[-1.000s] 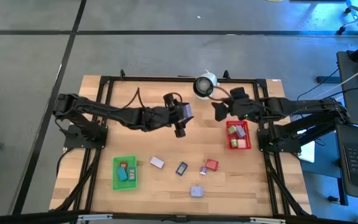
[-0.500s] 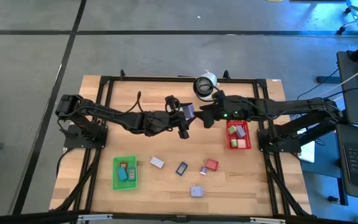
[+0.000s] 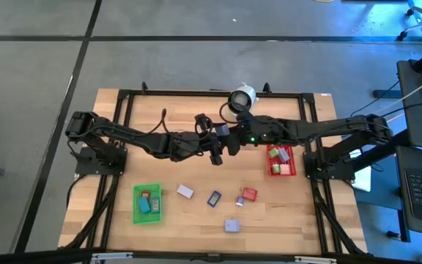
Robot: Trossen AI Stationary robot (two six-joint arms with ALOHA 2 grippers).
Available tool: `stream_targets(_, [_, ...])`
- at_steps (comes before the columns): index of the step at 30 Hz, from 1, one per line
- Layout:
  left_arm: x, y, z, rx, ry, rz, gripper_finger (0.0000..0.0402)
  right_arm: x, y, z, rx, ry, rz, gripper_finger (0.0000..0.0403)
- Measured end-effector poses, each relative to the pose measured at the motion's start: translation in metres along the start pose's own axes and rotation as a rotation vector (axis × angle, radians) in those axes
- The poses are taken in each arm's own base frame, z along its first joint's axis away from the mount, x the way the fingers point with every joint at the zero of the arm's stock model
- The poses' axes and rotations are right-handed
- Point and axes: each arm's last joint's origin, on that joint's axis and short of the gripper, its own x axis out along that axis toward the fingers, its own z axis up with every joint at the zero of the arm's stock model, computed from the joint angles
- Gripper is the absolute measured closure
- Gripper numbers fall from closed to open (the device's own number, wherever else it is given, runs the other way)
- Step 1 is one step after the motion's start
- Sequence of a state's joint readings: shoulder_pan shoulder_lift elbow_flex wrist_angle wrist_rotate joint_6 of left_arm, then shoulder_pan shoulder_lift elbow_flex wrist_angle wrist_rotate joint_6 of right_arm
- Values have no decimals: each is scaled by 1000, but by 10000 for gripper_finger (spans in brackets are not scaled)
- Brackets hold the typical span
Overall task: Pick & Place Office items
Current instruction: Put the top light blue charger adapter into the red bin
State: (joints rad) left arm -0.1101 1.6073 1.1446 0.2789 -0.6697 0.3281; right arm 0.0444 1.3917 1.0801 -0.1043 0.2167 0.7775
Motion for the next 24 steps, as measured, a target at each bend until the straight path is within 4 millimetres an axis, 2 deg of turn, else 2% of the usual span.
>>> stream_targets(3, [0, 0, -1, 5, 6, -1, 142, 3, -1, -1, 5, 5, -7, 130])
stream_targets(6, [0, 0, -1, 6, 5, 0, 142, 3, -2, -1, 22, 3, -15, 161])
stream_targets(13, [0, -1, -1, 28, 11, -3, 138, 4, -6, 2, 43, 17, -13, 284])
stream_targets(24, [-1, -3, -2, -69, 21, -9, 120, 3, -17, 9, -6, 72, -10, 284])
